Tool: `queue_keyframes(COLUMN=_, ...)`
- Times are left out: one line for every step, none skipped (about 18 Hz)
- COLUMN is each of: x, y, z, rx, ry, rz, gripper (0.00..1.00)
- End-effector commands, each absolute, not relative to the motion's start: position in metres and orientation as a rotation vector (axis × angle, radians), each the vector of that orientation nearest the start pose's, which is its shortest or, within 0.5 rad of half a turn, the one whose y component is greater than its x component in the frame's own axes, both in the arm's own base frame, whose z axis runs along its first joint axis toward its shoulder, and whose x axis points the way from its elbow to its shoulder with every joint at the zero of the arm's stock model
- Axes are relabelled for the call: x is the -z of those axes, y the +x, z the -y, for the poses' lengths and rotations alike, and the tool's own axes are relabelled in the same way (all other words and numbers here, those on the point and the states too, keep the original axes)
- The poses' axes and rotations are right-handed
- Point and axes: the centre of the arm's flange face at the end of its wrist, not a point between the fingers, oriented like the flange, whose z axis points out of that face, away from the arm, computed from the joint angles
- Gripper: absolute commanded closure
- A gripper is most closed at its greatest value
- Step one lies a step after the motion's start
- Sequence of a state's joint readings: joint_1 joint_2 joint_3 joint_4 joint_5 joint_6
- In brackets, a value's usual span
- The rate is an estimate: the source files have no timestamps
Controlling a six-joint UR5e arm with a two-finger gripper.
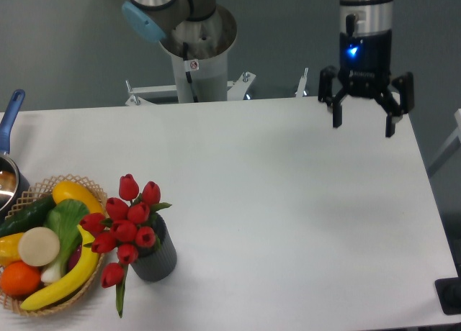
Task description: Insert the flowers into the vase
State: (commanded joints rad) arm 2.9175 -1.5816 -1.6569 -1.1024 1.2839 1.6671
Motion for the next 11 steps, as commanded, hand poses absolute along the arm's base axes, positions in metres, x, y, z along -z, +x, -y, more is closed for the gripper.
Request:
queue_keyframes(x=-0.501, y=-0.476, z=-0.264, rx=-0.458, ry=-2.756, rz=-0.57, gripper=0.0)
queue_keyframes(x=-0.504, y=-0.481, z=-0.253, rx=-0.431, ry=-2.76, rz=-0.645, gripper=0.0)
queue_keyframes(x=-0.507, y=-0.485, z=-0.242, rx=-0.412, ry=-2.759, rz=-0.715, gripper=0.0)
queue_keyframes(x=-0.507, y=-0.486, z=-0.234, rx=-0.402, ry=-2.756, rz=-0.768, gripper=0.0)
queue_keyframes(x=-0.508, y=-0.486, z=-0.23, rx=-0.403, ry=-2.751, rz=-0.802, gripper=0.0)
queue_keyframes(x=-0.506, y=-0.485, z=-0.228, rx=-0.4, ry=-2.749, rz=-0.819, gripper=0.0)
queue_keyframes(x=-0.506, y=-0.485, z=-0.223, rx=-0.403, ry=-2.752, rz=-0.813, gripper=0.0)
queue_keyframes(x=-0.506, y=-0.485, z=-0.223, rx=-0.403, ry=-2.752, rz=-0.813, gripper=0.0)
queue_keyframes(x=-0.506, y=-0.486, z=-0.222, rx=-0.406, ry=-2.751, rz=-0.811, gripper=0.0)
queue_keyframes(x=-0.505, y=-0.485, z=-0.222, rx=-0.403, ry=-2.751, rz=-0.811, gripper=0.0)
queue_keyframes(x=-0.506, y=-0.485, z=-0.222, rx=-0.403, ry=-2.751, rz=-0.811, gripper=0.0)
